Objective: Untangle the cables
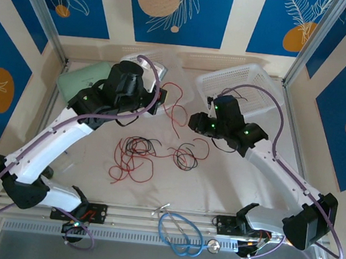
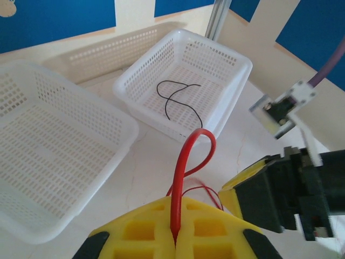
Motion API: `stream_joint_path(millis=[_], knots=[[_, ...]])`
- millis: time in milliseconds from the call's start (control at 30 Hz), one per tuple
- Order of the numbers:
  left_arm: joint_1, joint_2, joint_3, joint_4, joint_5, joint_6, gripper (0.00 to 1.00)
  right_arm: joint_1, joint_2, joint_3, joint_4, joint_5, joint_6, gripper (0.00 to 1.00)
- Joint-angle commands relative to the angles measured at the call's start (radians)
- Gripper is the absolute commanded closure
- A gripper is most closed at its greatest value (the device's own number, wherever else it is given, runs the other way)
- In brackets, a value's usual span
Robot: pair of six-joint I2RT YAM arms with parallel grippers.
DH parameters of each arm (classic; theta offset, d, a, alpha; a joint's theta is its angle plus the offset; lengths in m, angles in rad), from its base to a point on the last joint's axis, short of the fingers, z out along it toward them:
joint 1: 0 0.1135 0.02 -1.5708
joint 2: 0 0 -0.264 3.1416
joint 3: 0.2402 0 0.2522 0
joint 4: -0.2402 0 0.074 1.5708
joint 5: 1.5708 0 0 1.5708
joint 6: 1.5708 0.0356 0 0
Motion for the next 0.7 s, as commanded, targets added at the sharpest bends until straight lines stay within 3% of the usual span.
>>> stream_joint_path(millis=[0,200,367,533,667], knots=[[-0.005,-0.029,0.001,0.023,-0.014,0.018,1.00,-0.002,0.016,-0.038,0.037,0.004,0.060,0.78],[-0.005,-0.035,-0.013,0.035,-0.001,0.012,1.00,-0.002,0.014,-0.047,0.068,-0.014,0.067,0.78],[-0.006,-0.026,-0.022,0.038,0.009,0.008,1.00,-0.020,-0.076,-0.036,0.040,-0.027,0.035,0.65],[-0.004,-0.007,-0.025,0.041,0.050,0.004,1.00,-0.088,-0.121,0.019,0.012,-0.211,-0.018,0.48],[-0.005,0.003,-0.025,0.048,0.070,-0.001,1.00,-0.095,-0.051,0.087,-0.002,-0.349,-0.047,0.42]])
